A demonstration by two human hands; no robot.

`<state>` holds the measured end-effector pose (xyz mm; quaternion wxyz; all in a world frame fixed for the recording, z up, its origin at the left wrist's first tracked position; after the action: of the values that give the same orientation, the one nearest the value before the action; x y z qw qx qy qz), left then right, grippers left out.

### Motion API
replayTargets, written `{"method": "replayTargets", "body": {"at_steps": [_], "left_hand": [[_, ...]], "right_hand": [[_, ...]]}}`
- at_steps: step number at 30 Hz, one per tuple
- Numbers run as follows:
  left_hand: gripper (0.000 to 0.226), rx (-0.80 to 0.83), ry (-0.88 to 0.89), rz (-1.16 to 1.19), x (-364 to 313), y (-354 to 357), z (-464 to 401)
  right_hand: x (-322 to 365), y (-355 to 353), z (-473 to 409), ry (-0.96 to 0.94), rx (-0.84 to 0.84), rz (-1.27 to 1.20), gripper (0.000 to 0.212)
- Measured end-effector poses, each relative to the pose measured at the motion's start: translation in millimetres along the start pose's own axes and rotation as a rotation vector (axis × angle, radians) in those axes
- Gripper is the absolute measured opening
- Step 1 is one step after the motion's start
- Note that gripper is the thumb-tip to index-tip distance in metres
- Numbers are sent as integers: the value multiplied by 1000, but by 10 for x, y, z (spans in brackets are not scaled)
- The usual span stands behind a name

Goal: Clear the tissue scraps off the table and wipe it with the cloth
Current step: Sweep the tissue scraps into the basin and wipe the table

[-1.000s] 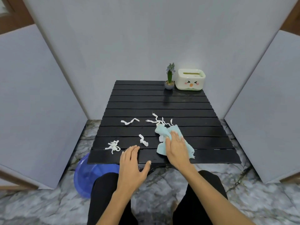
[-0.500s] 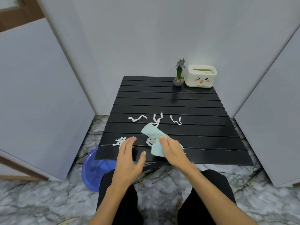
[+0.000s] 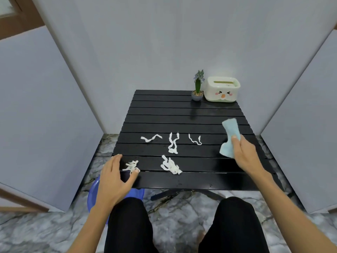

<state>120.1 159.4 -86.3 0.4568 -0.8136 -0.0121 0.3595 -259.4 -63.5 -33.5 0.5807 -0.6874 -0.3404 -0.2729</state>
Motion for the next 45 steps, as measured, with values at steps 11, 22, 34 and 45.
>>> {"method": "replayTargets", "body": {"at_steps": [11,22,34,45], "left_hand": [[86,-67,2,-128,-19,96,21],[89,-74,25,-162,21,123,22],[89,-60,24,-156,67,129,29],[113,63,23,-175,197,50,105]], "right_hand": [[-74,753,-153,-76,43,166,47],[747,1871,-188,-275,427,145,49],[1049,2150,335,-448,699,69,47],[699,1305,116,223,306,-391,45]]}}
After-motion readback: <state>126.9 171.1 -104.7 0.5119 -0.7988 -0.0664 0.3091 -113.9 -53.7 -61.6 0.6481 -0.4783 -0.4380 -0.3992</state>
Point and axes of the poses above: each hand's wrist, its own z-axis away from the middle knuckle, its own y-axis out of the palm, x = y × z, the point moved 7 cm from there along -z, towards the middle knuckle, and after that the axes turned 10 degrees about -x, right-handed, at the moved point
